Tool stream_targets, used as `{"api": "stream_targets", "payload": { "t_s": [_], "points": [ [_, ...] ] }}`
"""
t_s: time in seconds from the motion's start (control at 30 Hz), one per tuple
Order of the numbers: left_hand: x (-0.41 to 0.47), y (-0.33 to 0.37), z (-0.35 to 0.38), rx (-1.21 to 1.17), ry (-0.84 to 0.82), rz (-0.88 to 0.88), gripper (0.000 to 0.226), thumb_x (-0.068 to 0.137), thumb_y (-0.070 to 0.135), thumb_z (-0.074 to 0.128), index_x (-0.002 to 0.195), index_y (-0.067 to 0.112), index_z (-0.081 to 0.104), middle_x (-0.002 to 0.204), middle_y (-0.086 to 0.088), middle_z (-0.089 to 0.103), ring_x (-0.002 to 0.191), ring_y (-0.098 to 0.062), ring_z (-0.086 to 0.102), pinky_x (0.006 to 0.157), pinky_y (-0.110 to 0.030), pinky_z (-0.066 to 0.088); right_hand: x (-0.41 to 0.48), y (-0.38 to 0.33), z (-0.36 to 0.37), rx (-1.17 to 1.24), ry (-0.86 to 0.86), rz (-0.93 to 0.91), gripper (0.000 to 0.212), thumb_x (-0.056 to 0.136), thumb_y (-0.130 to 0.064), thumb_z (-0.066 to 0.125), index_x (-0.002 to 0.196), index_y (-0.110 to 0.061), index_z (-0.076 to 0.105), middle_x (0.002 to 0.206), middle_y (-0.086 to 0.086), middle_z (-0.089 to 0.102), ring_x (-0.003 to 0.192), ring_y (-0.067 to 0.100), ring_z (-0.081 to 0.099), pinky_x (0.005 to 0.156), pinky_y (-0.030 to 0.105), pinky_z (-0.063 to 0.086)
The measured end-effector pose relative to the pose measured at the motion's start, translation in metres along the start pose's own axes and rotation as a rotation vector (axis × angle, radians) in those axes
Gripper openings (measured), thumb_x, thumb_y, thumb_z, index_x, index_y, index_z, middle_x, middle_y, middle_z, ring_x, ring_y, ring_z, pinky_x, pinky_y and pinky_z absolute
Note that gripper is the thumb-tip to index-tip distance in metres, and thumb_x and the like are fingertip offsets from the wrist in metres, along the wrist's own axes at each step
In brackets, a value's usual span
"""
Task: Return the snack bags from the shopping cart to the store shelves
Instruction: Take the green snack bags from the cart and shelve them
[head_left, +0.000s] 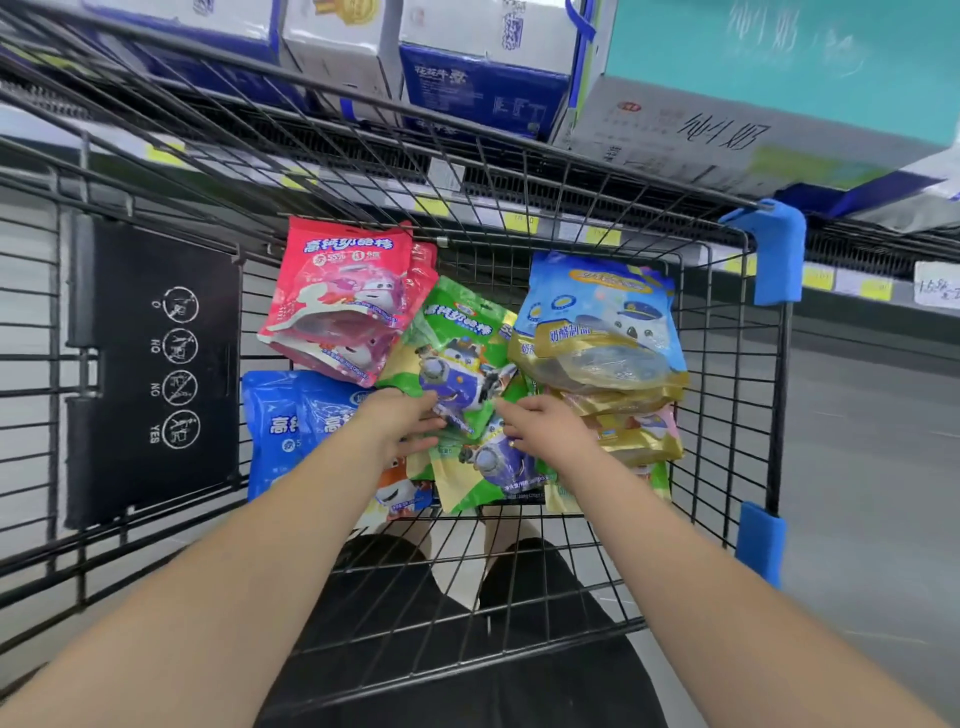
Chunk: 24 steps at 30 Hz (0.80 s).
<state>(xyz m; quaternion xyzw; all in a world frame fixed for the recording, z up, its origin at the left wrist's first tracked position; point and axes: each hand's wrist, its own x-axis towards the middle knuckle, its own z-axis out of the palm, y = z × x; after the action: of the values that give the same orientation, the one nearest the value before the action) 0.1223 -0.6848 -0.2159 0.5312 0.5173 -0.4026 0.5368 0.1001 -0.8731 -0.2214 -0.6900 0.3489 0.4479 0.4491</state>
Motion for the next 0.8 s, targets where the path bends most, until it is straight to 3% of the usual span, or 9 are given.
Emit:
{"api": "stream_targets", "payload": {
  "t_s": [0.07,0.13,0.2,0.27,0.37,0.5,0.57,0.67,0.8],
  "points": [
    [-0.005,-0.009,-0.005,-0.010,-0.053,-0.039,0.012,0.098,0.014,0.061,0.100,0.007,0.052,0.106,-0.010,0.066,0.102,-0.022,0.066,0.090,-0.045,0.057,0.000,-0.003,0.007,0.112,-0.028,0.047,0.075,0.076,-0.062,0.072,0.126,-0.007,0.062,0.110,0.008,0.073,0.109,0.030,0.070,0.102,0.049,0.054],
    [-0.011,-0.016,-0.010,-0.026,-0.112,-0.077,0.011,0.097,0.015,0.063,0.099,0.008,0.054,0.108,-0.011,0.069,0.100,-0.021,0.067,0.087,-0.043,0.057,-0.006,-0.009,0.014,0.291,-0.081,0.111,0.057,0.088,-0.049,0.072,0.121,-0.004,0.063,0.117,0.015,0.073,0.109,0.031,0.071,0.096,0.043,0.057],
    [-0.017,-0.022,-0.014,-0.043,-0.158,-0.097,0.009,0.096,0.014,0.063,0.092,0.010,0.056,0.101,-0.010,0.071,0.095,-0.019,0.068,0.085,-0.042,0.057,-0.008,-0.009,0.019,0.447,-0.138,0.158,0.034,0.097,-0.035,0.068,0.114,-0.005,0.062,0.110,0.015,0.075,0.097,0.024,0.073,0.087,0.038,0.060],
    [-0.022,-0.027,-0.017,-0.051,-0.194,-0.110,0.007,0.096,0.014,0.063,0.092,0.010,0.059,0.097,-0.008,0.072,0.094,-0.019,0.068,0.087,-0.042,0.057,-0.014,-0.012,0.022,0.542,-0.170,0.206,0.031,0.099,-0.032,0.065,0.107,-0.003,0.061,0.094,0.012,0.076,0.089,0.024,0.073,0.086,0.041,0.061],
    [-0.028,-0.031,-0.020,-0.043,-0.264,-0.134,0.010,0.095,0.017,0.065,0.101,0.010,0.064,0.097,-0.005,0.074,0.095,-0.016,0.068,0.092,-0.042,0.055,-0.014,-0.013,0.028,0.666,-0.218,0.267,0.031,0.099,-0.038,0.063,0.105,-0.008,0.070,0.085,0.014,0.078,0.070,0.026,0.076,0.063,0.038,0.064],
    [-0.034,-0.035,-0.021,-0.028,-0.331,-0.163,0.009,0.094,0.018,0.066,0.100,0.011,0.066,0.093,-0.004,0.075,0.091,-0.015,0.068,0.089,-0.038,0.056,-0.009,-0.012,0.036,0.657,-0.228,0.272,0.047,0.087,-0.044,0.076,0.119,-0.010,0.071,0.107,0.019,0.077,0.101,0.035,0.074,0.090,0.049,0.059],
    [-0.036,-0.038,-0.024,-0.014,-0.338,-0.170,0.012,0.093,0.018,0.067,0.102,0.011,0.066,0.094,-0.004,0.075,0.092,-0.015,0.068,0.086,-0.037,0.057,-0.008,-0.009,0.038,0.595,-0.208,0.284,0.044,0.083,-0.042,0.081,0.110,-0.008,0.074,0.106,0.019,0.077,0.100,0.035,0.073,0.099,0.052,0.055],
    [-0.039,-0.042,-0.030,0.048,-0.367,-0.166,0.022,0.091,0.021,0.070,0.110,0.010,0.067,0.104,-0.005,0.075,0.096,-0.015,0.068,0.084,-0.037,0.058,-0.003,-0.001,0.041,0.524,-0.175,0.320,0.044,0.080,-0.034,0.085,0.110,-0.004,0.073,0.104,0.019,0.077,0.091,0.033,0.071,0.104,0.054,0.051],
    [-0.038,-0.043,-0.046,0.418,-0.444,-0.079,0.030,0.090,0.033,0.071,0.115,0.017,0.069,0.110,0.003,0.075,0.108,-0.012,0.067,0.091,-0.035,0.056,0.004,0.013,0.039,0.470,-0.150,0.299,0.051,0.077,-0.026,0.087,0.119,-0.002,0.071,0.110,0.020,0.076,0.106,0.034,0.071,0.104,0.058,0.050]
  ]
}}
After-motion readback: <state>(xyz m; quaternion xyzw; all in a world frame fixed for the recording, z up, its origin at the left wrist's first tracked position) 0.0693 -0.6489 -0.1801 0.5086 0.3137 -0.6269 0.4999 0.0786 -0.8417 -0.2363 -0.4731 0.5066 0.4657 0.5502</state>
